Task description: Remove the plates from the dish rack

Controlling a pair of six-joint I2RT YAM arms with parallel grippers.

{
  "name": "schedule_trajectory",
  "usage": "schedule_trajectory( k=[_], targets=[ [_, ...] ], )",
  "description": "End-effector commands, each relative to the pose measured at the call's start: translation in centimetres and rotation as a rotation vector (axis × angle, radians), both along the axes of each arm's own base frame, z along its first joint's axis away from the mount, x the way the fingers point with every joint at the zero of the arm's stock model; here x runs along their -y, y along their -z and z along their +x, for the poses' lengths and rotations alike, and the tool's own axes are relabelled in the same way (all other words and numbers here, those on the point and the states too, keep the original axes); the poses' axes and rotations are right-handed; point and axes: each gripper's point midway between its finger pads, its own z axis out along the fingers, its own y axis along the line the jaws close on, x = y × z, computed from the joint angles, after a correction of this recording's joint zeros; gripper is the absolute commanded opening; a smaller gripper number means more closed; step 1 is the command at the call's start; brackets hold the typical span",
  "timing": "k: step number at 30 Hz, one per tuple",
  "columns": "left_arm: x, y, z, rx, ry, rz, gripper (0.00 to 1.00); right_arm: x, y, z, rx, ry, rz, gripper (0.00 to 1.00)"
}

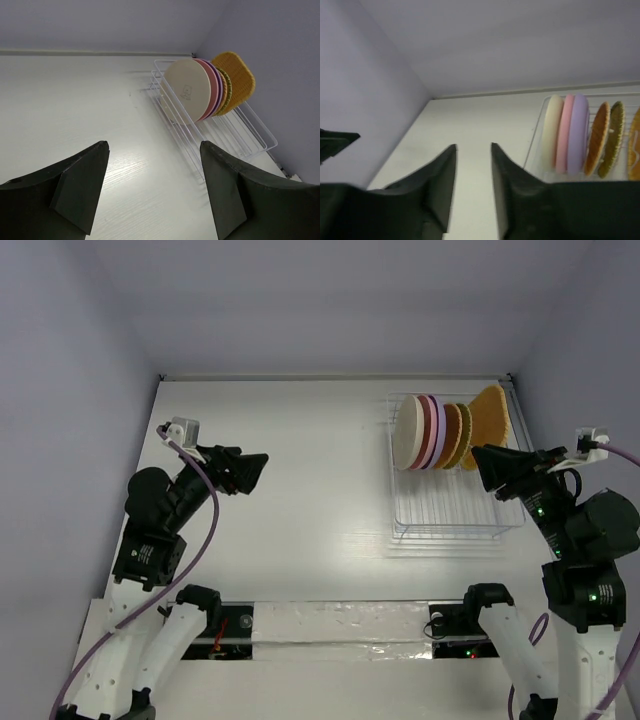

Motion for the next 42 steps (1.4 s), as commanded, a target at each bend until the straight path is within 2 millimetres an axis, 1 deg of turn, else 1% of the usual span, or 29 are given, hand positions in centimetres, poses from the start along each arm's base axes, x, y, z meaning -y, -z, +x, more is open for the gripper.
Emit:
schedule_trajectory(
  k=[1,2,4,6,7,10,11,12,13,14,18,19,20,21,22,23,24,25,26,27,29,30,31,32,33,34,37,40,42],
  targets=[
    [-0.1,-1.1,0.2,0.032,-0.008,0.008,0.7,0.5,-1.7,-0.2,0.029,0.028,0.0,0.32],
    [-0.2,-0.9,0.2,0.033,-0.014,0.015,0.69,0.5,-1.8,0.0,0.023,0.026,-0.001,0.22],
    [-0.7,-0.3,0.1,0.023,-0.037,0.027,0.67,0.3,-1.8,0.3,0.02,0.015,-0.007,0.14],
    [-1.0,0.5,-0.1,0.012,-0.048,0.043,0.59,0.0,-1.5,1.0,0.002,-0.003,-0.015,0.09],
    [-1.5,1.4,0.1,-0.004,-0.075,0.056,0.5,-0.3,-1.4,1.5,-0.012,-0.018,-0.022,0.06],
    [-2.4,2.8,-0.1,-0.039,-0.123,0.08,0.37,-0.3,-1.5,2.6,-0.027,-0.017,-0.029,0.01],
    [-2.5,3.2,-0.1,-0.05,-0.13,0.08,0.25,-0.4,-1.6,2.9,-0.033,-0.022,-0.03,0.0],
    [-2.7,3.8,-0.1,-0.065,-0.139,0.078,0.19,-0.5,-2.3,3.1,-0.024,-0.028,-0.026,0.0],
    [-2.9,4.2,0.0,-0.078,-0.155,0.076,0.13,-0.7,-2.0,4.2,-0.046,-0.038,-0.026,0.0],
    [-2.9,4.5,0.1,-0.087,-0.161,0.075,0.0,-0.8,-1.8,4.8,-0.059,-0.041,-0.023,0.0],
    [-2.9,6.2,0.2,-0.109,-0.167,0.06,0.0,-2.7,0.6,8.8,-0.157,-0.056,-0.058,0.0],
    [-2.9,6.0,0.0,-0.097,-0.166,0.048,0.0,-1.8,0.8,9.7,-0.192,0.037,-0.084,0.0],
    [-2.9,6.0,-0.1,-0.094,-0.166,0.047,0.0,-3.2,2.4,11.1,-0.254,0.033,-0.132,0.0],
    [-3.0,5.8,-0.1,-0.087,-0.171,0.046,0.0,-3.1,2.9,11.8,-0.276,0.065,-0.172,0.0],
    [-3.1,5.6,-0.3,-0.076,-0.171,0.044,0.0,-1.8,3.3,12.8,-0.297,0.165,-0.195,0.0],
    [-3.1,5.6,-0.3,-0.074,-0.174,0.045,0.01,-1.5,3.1,13.3,-0.3,0.198,-0.208,0.01],
    [-3.2,5.6,-0.3,-0.071,-0.179,0.044,0.05,-1.4,4.2,14.5,-0.337,0.222,-0.237,0.14],
    [-3.2,5.7,-0.3,-0.072,-0.179,0.046,0.1,-0.7,4.9,15.1,-0.363,0.269,-0.261,0.21],
    [-3.2,5.7,-0.2,-0.071,-0.18,0.044,0.19,-0.4,5.1,15.6,-0.377,0.293,-0.274,0.33],
    [-3.2,5.7,-0.2,-0.068,-0.18,0.047,0.24,-0.7,6.5,16.6,-0.413,0.303,-0.31,0.4],
    [-3.3,5.6,-0.3,-0.063,-0.182,0.041,0.38,-0.6,7.7,17.7,-0.442,0.333,-0.35,0.5],
    [-3.3,5.5,-0.4,-0.059,-0.182,0.042,0.4,-1.3,8.8,18.8,-0.473,0.326,-0.386,0.51],
    [-3.3,5.5,-0.4,-0.059,-0.185,0.042,0.45,-1.4,8.9,19.2,-0.484,0.357,-0.412,0.52],
    [-3.3,5.5,-0.4,-0.059,-0.183,0.042,0.47,-1.3,10.3,19.6,-0.519,0.384,-0.453,0.52],
    [-3.4,5.5,-0.4,-0.055,-0.185,0.043,0.48,-1.2,10.2,20.1,-0.525,0.417,-0.47,0.52],
    [-3.4,5.4,-0.5,-0.051,-0.186,0.041,0.49,-0.8,11.5,21.0,-0.556,0.457,-0.508,0.52],
    [-3.5,5.3,-0.5,-0.047,-0.188,0.041,0.53,-1.2,12.7,22.4,-0.577,0.479,-0.544,0.5],
    [-3.1,5.4,-0.6,-0.049,-0.17,0.04,0.67,-0.9,13.2,23.1,-0.59,0.51,-0.571,0.46],
    [-3.0,5.5,-0.6,-0.051,-0.165,0.04,0.73,-1.3,14.4,23.9,-0.613,0.5,-0.599,0.43]
  ],
)
